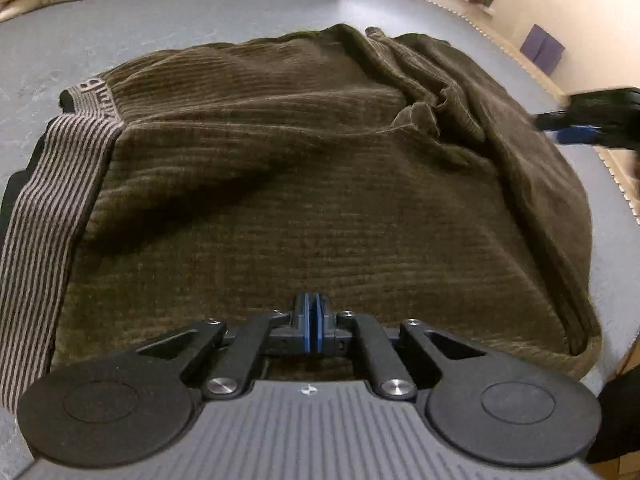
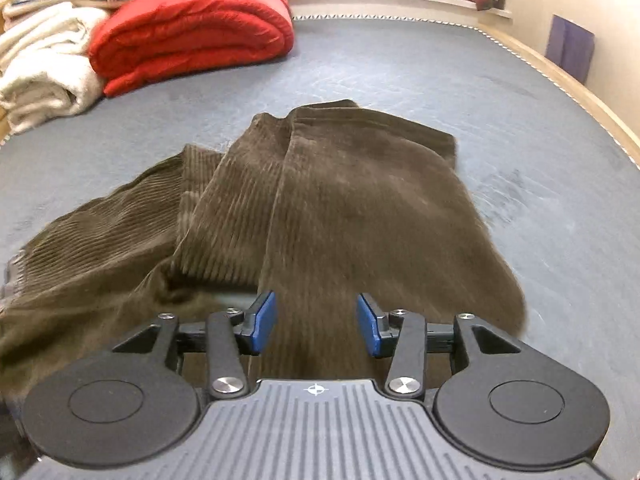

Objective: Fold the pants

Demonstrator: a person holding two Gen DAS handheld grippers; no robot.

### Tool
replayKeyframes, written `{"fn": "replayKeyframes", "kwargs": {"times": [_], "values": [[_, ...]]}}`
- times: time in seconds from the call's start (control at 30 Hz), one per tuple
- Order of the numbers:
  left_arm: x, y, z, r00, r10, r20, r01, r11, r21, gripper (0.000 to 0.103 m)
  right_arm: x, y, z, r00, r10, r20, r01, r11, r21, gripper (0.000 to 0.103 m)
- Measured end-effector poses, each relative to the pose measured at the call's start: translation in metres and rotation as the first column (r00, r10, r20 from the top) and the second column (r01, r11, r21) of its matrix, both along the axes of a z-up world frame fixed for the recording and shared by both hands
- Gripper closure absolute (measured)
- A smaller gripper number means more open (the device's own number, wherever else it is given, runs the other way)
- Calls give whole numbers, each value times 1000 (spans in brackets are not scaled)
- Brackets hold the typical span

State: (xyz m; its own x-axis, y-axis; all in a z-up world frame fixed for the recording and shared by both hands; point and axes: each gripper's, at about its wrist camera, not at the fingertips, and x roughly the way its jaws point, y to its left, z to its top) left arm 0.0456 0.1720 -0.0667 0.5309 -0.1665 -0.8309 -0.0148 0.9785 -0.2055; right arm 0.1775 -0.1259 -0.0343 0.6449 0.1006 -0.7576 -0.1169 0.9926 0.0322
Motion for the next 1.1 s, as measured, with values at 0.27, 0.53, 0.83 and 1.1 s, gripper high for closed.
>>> {"fn": "replayKeyframes", "kwargs": {"times": [0.27,0.53,0.83,1.1], "values": [[-17,12,-2,1000,-8,6,8,1000,-27,98,70,37,-46,990,2,-138,-18,993,-116,46],[-18,11,-8,1000,2,20,-2,999,-33,98,65,4,-18,992,13,-122,-28,992,-120,89],[-24,-1,-5,999,7,36,-8,1000,22,98,-45,-174,-18,961,-210,-181,186,973,-139,93],[-25,-9,-6,998,22,52,-26,998,64,98,-114,-253,-62,903,-206,-377,222,975,-2,89]]}}
